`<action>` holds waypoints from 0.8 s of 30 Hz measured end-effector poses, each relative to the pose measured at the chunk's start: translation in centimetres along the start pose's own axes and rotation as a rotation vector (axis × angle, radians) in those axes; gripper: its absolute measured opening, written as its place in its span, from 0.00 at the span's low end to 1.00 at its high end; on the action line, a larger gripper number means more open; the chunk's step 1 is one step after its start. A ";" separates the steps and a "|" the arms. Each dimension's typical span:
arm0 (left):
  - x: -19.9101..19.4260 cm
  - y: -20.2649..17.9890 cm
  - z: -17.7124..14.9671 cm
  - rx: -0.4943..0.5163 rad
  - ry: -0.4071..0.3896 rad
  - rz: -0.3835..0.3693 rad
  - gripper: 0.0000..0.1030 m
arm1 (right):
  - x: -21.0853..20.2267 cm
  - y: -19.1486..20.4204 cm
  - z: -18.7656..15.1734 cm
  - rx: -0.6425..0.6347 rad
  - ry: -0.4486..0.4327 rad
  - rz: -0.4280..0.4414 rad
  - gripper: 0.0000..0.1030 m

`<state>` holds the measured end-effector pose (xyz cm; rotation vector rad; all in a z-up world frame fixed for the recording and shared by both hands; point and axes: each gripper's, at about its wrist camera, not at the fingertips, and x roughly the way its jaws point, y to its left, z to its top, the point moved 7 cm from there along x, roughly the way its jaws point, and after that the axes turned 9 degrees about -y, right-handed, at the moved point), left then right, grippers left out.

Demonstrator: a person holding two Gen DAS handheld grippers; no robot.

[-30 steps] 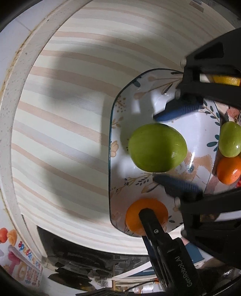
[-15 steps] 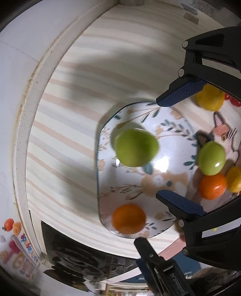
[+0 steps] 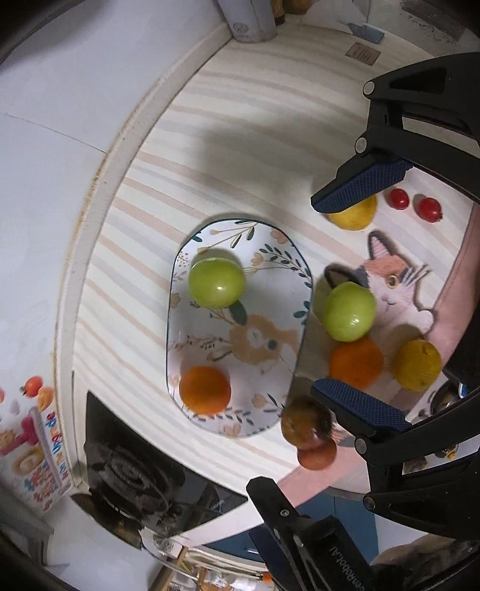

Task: Organize fruits
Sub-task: 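Move both tools back toward the fruit on the cat placemat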

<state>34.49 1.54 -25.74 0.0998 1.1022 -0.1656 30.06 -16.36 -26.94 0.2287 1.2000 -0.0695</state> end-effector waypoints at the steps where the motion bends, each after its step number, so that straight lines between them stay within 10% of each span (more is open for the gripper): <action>1: -0.7 -0.2 -0.1 0.001 -0.010 -0.002 0.89 | -0.9 0.1 -0.2 0.001 -0.010 0.008 0.91; 24: -10.0 -1.4 -2.0 -0.015 -0.129 -0.057 0.89 | -9.7 -0.1 -2.0 0.018 -0.107 0.061 0.91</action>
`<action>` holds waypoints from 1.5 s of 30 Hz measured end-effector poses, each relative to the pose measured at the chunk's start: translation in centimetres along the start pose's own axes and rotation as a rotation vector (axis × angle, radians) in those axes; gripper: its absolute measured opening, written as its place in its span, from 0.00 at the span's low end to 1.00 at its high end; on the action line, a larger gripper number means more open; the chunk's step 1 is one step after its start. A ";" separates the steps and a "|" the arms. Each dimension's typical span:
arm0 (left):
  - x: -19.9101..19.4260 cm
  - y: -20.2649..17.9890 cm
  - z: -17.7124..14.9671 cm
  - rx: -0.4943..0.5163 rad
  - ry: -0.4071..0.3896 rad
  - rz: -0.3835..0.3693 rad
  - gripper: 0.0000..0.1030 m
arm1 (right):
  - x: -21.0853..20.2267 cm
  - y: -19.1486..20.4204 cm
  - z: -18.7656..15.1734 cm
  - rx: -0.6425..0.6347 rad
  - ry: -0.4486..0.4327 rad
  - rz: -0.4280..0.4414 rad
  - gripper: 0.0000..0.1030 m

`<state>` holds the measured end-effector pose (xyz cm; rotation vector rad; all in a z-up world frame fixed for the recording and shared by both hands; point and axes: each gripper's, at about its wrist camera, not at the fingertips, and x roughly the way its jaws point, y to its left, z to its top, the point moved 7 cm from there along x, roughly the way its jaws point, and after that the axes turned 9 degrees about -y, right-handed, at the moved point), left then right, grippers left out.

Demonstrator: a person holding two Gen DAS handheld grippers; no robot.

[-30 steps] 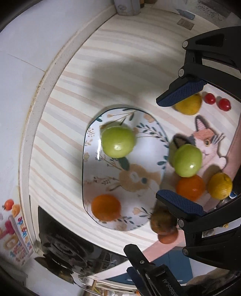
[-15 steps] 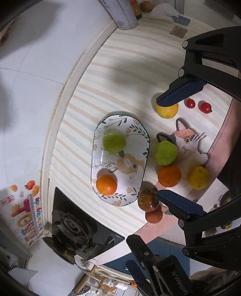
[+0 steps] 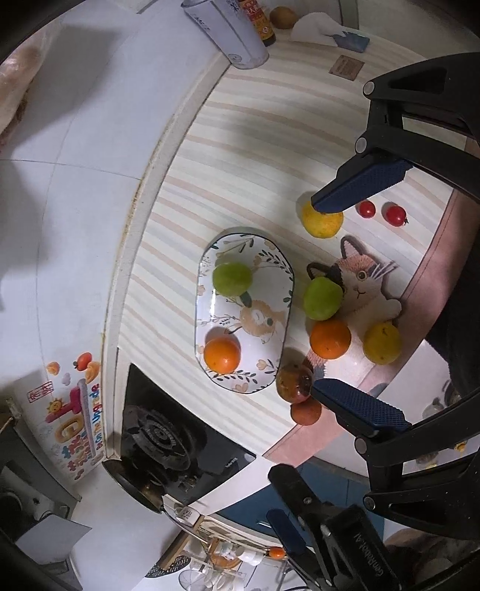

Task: Organize fruits
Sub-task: 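Move both tools back toward the fruit on the cat placemat, then grasp a dark orange with the left tool while the right tool grasps a green apple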

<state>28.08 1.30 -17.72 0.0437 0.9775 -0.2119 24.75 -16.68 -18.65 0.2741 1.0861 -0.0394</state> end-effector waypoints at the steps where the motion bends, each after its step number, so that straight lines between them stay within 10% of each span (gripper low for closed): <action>1: 0.1 0.3 -0.1 -0.005 0.005 0.002 0.89 | 0.5 0.0 -0.2 0.001 0.011 0.002 0.91; 16: 11.0 10.6 -5.0 -0.137 0.265 0.141 0.95 | 15.3 -2.5 -6.4 0.248 0.304 0.059 0.90; 30: 18.8 12.8 -11.3 -0.357 0.476 0.029 0.94 | 21.7 -3.4 -9.2 0.435 0.412 0.087 0.76; 39: 19.7 11.7 -11.8 -0.389 0.451 -0.049 0.51 | 21.7 -2.9 -9.0 0.419 0.410 0.109 0.64; 45: 18.6 10.4 -12.3 -0.307 0.427 -0.002 0.50 | 20.3 -3.6 -10.3 0.323 0.420 0.063 0.64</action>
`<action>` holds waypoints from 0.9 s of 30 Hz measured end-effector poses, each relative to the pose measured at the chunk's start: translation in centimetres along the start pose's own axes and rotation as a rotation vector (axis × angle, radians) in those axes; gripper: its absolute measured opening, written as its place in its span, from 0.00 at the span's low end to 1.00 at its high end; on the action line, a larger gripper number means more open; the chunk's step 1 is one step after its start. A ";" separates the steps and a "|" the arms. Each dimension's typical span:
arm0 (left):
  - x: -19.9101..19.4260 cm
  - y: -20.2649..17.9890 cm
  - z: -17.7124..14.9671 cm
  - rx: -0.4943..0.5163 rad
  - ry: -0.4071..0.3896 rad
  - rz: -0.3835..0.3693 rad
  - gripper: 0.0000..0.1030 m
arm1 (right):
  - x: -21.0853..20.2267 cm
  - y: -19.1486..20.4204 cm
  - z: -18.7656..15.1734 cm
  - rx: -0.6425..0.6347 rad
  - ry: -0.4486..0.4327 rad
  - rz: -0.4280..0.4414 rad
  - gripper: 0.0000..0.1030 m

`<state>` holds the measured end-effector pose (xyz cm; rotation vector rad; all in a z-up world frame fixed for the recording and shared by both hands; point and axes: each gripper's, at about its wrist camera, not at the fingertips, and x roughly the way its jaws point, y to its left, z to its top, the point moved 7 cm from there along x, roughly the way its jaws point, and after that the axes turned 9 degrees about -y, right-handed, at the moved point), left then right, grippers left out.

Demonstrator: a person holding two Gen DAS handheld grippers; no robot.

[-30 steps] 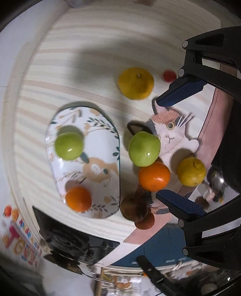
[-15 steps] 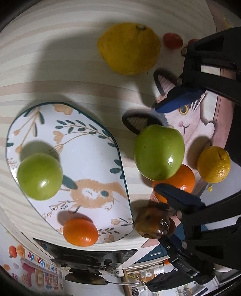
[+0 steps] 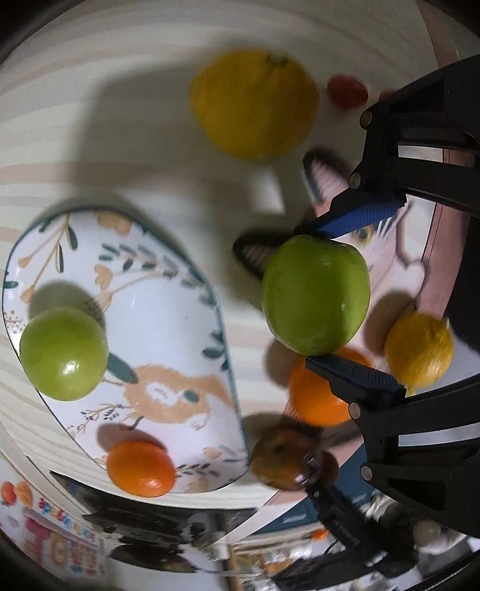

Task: Organize fruits
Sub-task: 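Grasp a dark orange with the left tool while the right tool grasps a green apple, then place dark orange and green apple on the plate and open both tools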

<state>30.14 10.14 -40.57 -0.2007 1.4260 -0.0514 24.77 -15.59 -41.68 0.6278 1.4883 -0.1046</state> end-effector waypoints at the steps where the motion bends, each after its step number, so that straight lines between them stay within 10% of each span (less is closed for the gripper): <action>1: -0.2 -0.2 -0.6 0.013 0.005 -0.004 0.50 | -0.1 -0.4 -0.4 -0.006 0.005 -0.005 0.64; 18: 0.1 -3.7 -4.2 0.156 -0.011 0.054 0.50 | -0.1 -0.2 -1.4 -0.076 -0.031 -0.014 0.64; 27: -7.8 -6.8 -0.2 0.187 -0.161 -0.019 0.50 | -5.2 3.9 3.1 -0.086 -0.123 0.113 0.64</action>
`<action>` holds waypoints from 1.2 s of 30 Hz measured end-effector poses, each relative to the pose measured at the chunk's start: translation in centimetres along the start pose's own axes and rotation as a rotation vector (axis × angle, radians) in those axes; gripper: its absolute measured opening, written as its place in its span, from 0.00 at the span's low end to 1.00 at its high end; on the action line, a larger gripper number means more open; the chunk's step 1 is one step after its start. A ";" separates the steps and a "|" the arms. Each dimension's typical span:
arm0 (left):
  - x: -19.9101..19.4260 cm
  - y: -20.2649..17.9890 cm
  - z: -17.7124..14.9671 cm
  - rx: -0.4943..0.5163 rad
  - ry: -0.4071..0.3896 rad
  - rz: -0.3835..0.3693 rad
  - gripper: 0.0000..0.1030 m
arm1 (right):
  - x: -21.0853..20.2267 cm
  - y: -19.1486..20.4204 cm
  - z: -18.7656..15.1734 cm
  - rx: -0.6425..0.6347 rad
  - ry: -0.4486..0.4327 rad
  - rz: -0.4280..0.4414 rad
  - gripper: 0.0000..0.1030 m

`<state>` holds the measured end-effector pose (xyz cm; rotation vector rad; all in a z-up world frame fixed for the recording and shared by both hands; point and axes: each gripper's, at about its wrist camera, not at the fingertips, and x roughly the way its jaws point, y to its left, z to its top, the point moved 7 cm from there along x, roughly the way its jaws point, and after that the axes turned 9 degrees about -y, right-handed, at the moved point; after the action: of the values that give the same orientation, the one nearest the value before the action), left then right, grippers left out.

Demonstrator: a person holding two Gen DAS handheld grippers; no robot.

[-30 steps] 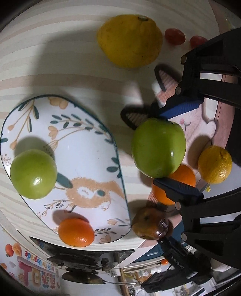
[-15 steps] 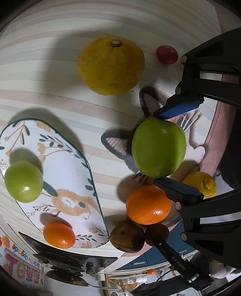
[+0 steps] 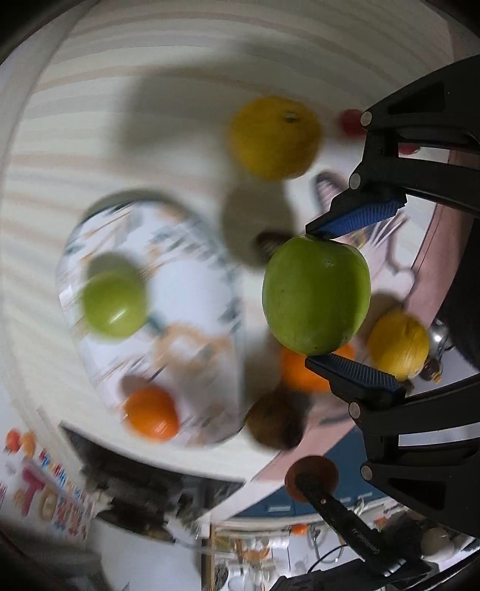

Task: Organize fruits
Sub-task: 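Place dark orange and green apple on the plate and open both tools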

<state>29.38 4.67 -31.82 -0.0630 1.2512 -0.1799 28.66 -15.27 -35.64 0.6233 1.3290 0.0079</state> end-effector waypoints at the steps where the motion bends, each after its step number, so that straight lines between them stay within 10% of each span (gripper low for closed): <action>1: -0.6 -0.7 1.4 0.013 -0.024 -0.011 0.50 | -0.2 0.8 1.1 -0.002 -0.008 0.015 0.64; 13: 6.1 -1.1 8.2 0.084 0.041 0.012 0.50 | 6.0 7.0 13.6 -0.122 0.014 -0.094 0.64; 31: 10.9 -1.2 7.4 0.072 0.179 0.022 0.51 | 10.3 6.2 14.5 -0.170 0.139 -0.149 0.65; 36: 10.9 -1.1 7.7 0.036 0.200 0.026 0.51 | 9.2 5.8 15.1 -0.134 0.112 -0.126 0.80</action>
<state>39.90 1.36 -39.46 0.0023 1.4467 -0.1898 46.69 -13.47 -39.82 0.4307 1.4611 0.0295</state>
